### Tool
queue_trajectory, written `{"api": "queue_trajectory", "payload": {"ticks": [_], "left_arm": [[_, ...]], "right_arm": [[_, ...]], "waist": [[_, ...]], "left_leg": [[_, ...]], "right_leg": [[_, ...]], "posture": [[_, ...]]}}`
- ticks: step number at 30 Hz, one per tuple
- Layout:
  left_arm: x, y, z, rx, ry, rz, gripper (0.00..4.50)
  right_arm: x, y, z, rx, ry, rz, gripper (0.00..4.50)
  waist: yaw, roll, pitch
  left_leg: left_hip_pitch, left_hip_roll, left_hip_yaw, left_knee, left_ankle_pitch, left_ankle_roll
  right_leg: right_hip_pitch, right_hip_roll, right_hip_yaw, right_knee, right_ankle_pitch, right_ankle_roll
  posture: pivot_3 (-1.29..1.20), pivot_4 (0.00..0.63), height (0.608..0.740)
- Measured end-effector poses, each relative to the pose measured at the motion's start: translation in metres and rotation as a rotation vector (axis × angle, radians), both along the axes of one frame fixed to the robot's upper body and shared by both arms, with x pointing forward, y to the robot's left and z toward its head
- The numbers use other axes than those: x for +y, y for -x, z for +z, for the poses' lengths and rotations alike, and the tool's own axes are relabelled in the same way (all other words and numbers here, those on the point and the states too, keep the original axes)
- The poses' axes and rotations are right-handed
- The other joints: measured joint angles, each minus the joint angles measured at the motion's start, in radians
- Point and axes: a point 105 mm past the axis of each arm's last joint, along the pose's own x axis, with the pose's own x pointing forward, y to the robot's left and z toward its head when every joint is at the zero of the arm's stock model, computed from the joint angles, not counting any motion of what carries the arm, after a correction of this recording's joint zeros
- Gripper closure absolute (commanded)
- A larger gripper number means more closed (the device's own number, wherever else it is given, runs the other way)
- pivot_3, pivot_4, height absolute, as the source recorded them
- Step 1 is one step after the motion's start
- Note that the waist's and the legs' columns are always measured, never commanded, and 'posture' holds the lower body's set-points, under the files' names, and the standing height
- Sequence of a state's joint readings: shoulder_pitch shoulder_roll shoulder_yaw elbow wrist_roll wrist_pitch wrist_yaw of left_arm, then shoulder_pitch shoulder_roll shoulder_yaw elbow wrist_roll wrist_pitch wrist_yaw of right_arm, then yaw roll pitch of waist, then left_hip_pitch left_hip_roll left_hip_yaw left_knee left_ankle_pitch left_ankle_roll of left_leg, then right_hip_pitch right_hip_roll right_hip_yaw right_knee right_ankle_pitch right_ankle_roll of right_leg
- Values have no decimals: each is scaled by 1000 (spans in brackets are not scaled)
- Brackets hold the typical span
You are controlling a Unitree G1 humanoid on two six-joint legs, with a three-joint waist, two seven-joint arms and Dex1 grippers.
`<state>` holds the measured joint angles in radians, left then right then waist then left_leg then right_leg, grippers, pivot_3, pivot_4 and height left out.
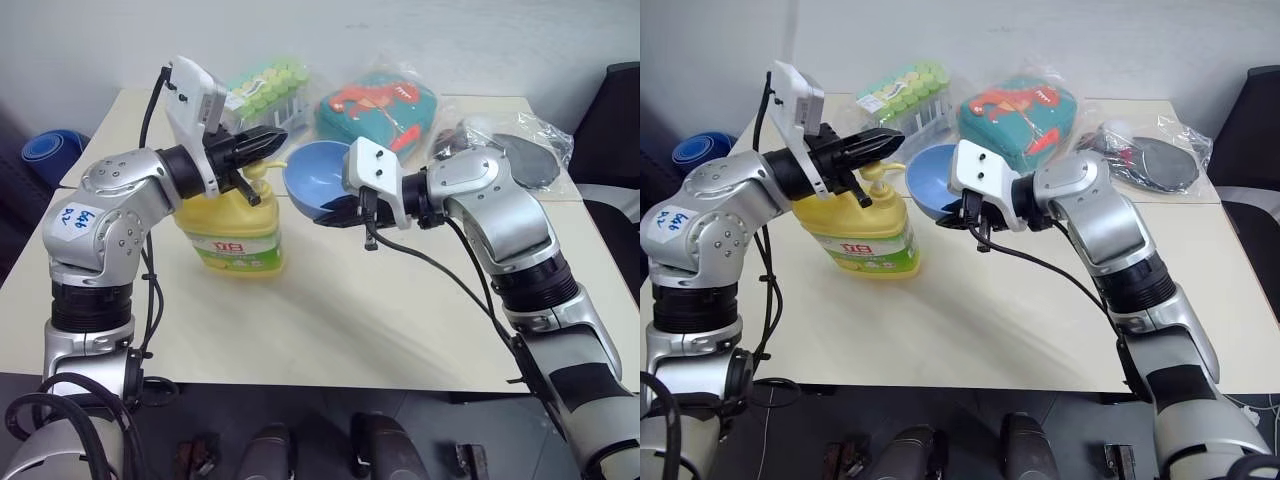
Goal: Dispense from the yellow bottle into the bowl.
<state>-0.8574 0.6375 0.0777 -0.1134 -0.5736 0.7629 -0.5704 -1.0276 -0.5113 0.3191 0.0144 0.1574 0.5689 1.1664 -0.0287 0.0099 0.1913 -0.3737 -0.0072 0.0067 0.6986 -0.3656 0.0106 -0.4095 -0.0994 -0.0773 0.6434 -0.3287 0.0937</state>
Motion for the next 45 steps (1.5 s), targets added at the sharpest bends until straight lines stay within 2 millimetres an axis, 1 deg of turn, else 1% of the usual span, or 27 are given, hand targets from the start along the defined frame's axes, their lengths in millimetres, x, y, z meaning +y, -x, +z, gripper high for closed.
{"api": "queue_trajectory", "payload": {"ticks": [2, 10, 15, 24, 30, 32, 34, 38, 41, 45], "left_arm": [[3, 0, -1, -7, -20, 20, 4474], [-5, 3, -7, -48, -55, 38, 4474], [-2, 1, -14, -54, -69, 71, 4474], [-2, 3, -24, -38, -21, 78, 4474], [0, 5, -27, -29, -26, 75, 4474], [2, 5, -30, -20, -18, 78, 4474], [4, 4, -33, -8, -4, 86, 4474], [6, 4, -38, 6, 0, 92, 4474], [7, 3, -39, 8, 4, 94, 4474], [7, 2, -39, 4, 21, 91, 4474]], "right_arm": [[3, 2, 0, 2, -5, 10, 4500], [11, 5, 3, 23, -18, 25, 4500], [18, 9, 9, 22, -28, 36, 4500], [19, 9, 9, 38, -35, 24, 4500], [21, 10, 7, 44, -30, 28, 4500], [23, 10, 5, 47, -24, 32, 4500], [23, 10, 3, 52, -21, 31, 4500], [23, 10, 1, 55, -21, 29, 4500], [23, 10, 0, 58, -21, 29, 4500], [22, 10, 0, 58, -22, 27, 4500]], "waist": [[0, 0, 0], [0, 0, 0], [-2, 0, -1], [-2, 0, -7], [-2, 1, -12], [-2, 1, -15], [-3, 0, -15], [-2, 0, -16], [-2, 0, -16], [-2, 0, -16]], "left_leg": [[0, 0, 0, 0, 0, 0], [0, 0, 0, 0, 0, 0], [4, 0, 1, 0, 0, 0], [7, 0, 1, -1, 0, -1], [8, 0, 1, -1, 0, -1], [12, -1, 1, -3, 0, -1], [22, -1, 1, -8, 0, -1], [31, 0, 1, -12, -1, -3], [34, 0, 3, -14, -1, -3], [35, 0, 3, -14, -1, -3]], "right_leg": [[0, 0, 0, 0, 0, 0], [0, 0, 0, 1, 0, 0], [1, 0, 2, 2, 0, 0], [2, 1, 6, 3, 0, 0], [2, 1, 7, 3, 0, 0], [4, 2, 10, 3, 0, 0], [13, 2, 11, 0, 0, 0], [19, 2, 13, -2, 0, -1], [20, 2, 14, -2, 0, -1], [20, 2, 14, -2, 0, -1]], "posture": [[0, 150, 740], [0, 150, 740], [0, 150, 740], [0, 150, 740], [0, 150, 740], [0, 150, 740], [0, 150, 740], [0, 150, 740], [0, 150, 740], [0, 150, 740]]}}
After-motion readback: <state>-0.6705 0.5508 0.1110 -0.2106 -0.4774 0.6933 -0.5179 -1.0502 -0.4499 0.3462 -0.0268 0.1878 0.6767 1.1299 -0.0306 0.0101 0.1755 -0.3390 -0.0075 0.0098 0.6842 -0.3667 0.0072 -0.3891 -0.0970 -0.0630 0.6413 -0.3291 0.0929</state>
